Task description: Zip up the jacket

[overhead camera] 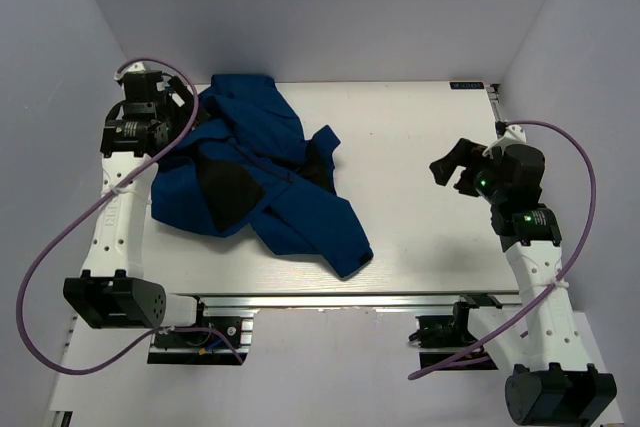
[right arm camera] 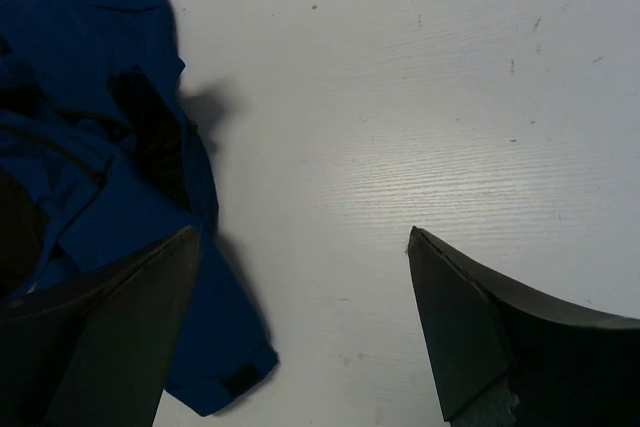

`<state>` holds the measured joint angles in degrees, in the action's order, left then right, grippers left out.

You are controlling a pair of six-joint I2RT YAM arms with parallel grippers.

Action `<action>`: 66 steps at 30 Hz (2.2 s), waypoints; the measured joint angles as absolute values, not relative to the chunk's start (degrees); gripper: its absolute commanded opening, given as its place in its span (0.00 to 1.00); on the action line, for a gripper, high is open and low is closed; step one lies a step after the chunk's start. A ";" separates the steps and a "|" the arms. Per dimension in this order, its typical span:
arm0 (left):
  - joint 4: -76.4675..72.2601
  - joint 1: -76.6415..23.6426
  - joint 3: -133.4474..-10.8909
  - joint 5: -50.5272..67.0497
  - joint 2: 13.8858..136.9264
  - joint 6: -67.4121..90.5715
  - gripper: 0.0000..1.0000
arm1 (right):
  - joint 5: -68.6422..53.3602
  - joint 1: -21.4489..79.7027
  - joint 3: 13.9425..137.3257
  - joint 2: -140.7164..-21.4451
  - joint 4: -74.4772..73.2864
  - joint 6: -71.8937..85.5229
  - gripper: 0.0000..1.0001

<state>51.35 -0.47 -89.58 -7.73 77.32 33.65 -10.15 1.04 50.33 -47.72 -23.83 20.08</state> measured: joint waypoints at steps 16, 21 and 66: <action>42.92 -0.38 -117.69 -6.92 114.65 26.15 0.98 | -21.04 22.31 62.41 -72.88 -15.16 14.09 0.89; 41.67 -0.38 -125.12 -6.00 126.56 25.04 0.98 | -17.37 27.53 76.75 -89.73 -16.27 13.04 0.89; 20.86 -4.71 -95.42 21.98 61.73 33.12 0.00 | -0.51 22.04 109.78 -71.46 -28.88 4.75 0.00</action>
